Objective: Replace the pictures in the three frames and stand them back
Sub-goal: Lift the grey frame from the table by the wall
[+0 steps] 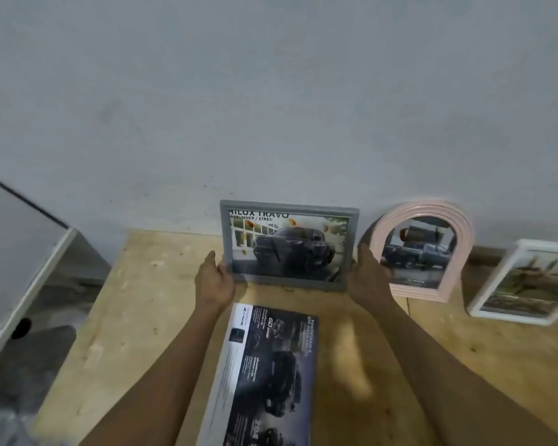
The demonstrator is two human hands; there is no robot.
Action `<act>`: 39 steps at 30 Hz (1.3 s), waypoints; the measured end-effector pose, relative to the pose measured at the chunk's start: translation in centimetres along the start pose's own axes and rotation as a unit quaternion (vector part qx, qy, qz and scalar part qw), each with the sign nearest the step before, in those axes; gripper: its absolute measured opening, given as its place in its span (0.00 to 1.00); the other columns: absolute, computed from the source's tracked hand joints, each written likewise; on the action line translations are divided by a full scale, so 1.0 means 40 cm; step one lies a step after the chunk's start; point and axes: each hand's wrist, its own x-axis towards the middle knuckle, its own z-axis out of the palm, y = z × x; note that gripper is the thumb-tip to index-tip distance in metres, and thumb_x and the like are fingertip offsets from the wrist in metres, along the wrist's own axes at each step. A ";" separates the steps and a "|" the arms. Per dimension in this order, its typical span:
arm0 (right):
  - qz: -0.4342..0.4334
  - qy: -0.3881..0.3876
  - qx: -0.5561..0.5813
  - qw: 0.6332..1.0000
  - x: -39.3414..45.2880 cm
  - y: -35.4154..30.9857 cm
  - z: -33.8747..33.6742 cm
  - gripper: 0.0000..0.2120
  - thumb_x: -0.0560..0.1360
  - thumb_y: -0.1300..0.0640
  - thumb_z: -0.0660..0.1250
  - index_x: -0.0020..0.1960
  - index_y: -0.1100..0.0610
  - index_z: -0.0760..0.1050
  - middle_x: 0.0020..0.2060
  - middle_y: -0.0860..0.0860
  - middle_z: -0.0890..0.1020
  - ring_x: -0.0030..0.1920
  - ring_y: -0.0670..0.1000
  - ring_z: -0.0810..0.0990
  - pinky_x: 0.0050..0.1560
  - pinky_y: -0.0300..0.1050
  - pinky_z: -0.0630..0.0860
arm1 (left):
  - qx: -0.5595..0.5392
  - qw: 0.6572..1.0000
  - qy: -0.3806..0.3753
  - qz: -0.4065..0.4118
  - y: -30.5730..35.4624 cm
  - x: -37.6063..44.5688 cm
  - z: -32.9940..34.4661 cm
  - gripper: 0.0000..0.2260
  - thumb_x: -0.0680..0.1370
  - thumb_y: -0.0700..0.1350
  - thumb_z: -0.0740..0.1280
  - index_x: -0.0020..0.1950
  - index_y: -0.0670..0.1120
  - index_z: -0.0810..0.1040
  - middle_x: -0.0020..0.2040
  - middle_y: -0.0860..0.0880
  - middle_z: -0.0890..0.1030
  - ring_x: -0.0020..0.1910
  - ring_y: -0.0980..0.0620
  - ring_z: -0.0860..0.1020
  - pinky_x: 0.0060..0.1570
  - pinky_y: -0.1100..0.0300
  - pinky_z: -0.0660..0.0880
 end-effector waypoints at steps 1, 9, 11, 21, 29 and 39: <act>0.003 0.011 -0.001 1.000 0.016 -0.003 0.019 0.27 0.78 0.69 0.59 0.75 0.65 0.57 0.49 0.55 0.75 0.43 0.52 0.74 0.40 0.39 0.69 | -0.001 1.000 0.007 -0.003 -0.001 0.028 0.001 0.22 0.85 0.45 0.55 0.77 0.37 0.63 0.73 0.36 0.70 0.72 0.36 0.68 0.71 0.48 0.65; 0.110 0.038 0.050 0.992 0.093 -0.036 0.089 0.34 0.80 0.66 0.58 0.80 0.56 0.45 0.71 0.61 0.68 0.65 0.61 0.72 0.49 0.36 0.66 | -0.030 0.999 -0.018 0.029 -0.006 0.165 0.036 0.17 0.86 0.48 0.51 0.64 0.40 0.74 0.58 0.38 0.81 0.56 0.36 0.78 0.50 0.47 0.73; 0.116 0.050 0.043 0.991 0.106 -0.038 0.091 0.31 0.80 0.65 0.58 0.79 0.57 0.49 0.69 0.61 0.71 0.65 0.62 0.72 0.54 0.40 0.68 | -0.041 0.998 -0.023 0.029 -0.005 0.176 0.042 0.16 0.86 0.47 0.52 0.64 0.41 0.75 0.58 0.38 0.81 0.55 0.36 0.78 0.52 0.45 0.75; 0.070 0.058 0.108 0.990 0.055 -0.053 0.033 0.19 0.82 0.59 0.56 0.72 0.55 0.64 0.56 0.54 0.79 0.49 0.52 0.78 0.51 0.47 0.78 | -0.142 0.990 0.021 -0.010 0.018 0.124 -0.005 0.14 0.86 0.49 0.54 0.58 0.42 0.75 0.49 0.43 0.78 0.47 0.43 0.76 0.44 0.50 0.75; 0.047 0.081 0.243 0.966 -0.082 0.029 -0.103 0.15 0.81 0.51 0.59 0.42 0.57 0.78 0.34 0.54 0.77 0.39 0.55 0.74 0.40 0.49 0.69 | -0.241 0.965 0.068 -0.078 0.079 -0.085 -0.022 0.15 0.85 0.50 0.54 0.55 0.41 0.76 0.43 0.46 0.79 0.41 0.50 0.75 0.48 0.53 0.74; 0.164 0.074 0.371 0.911 -0.330 0.309 -0.387 0.15 0.80 0.48 0.59 0.44 0.55 0.78 0.42 0.56 0.81 0.42 0.56 0.78 0.46 0.53 0.74 | -0.468 0.864 0.097 -0.160 0.250 -0.537 0.118 0.22 0.82 0.61 0.58 0.41 0.46 0.79 0.38 0.46 0.82 0.36 0.48 0.80 0.42 0.54 0.78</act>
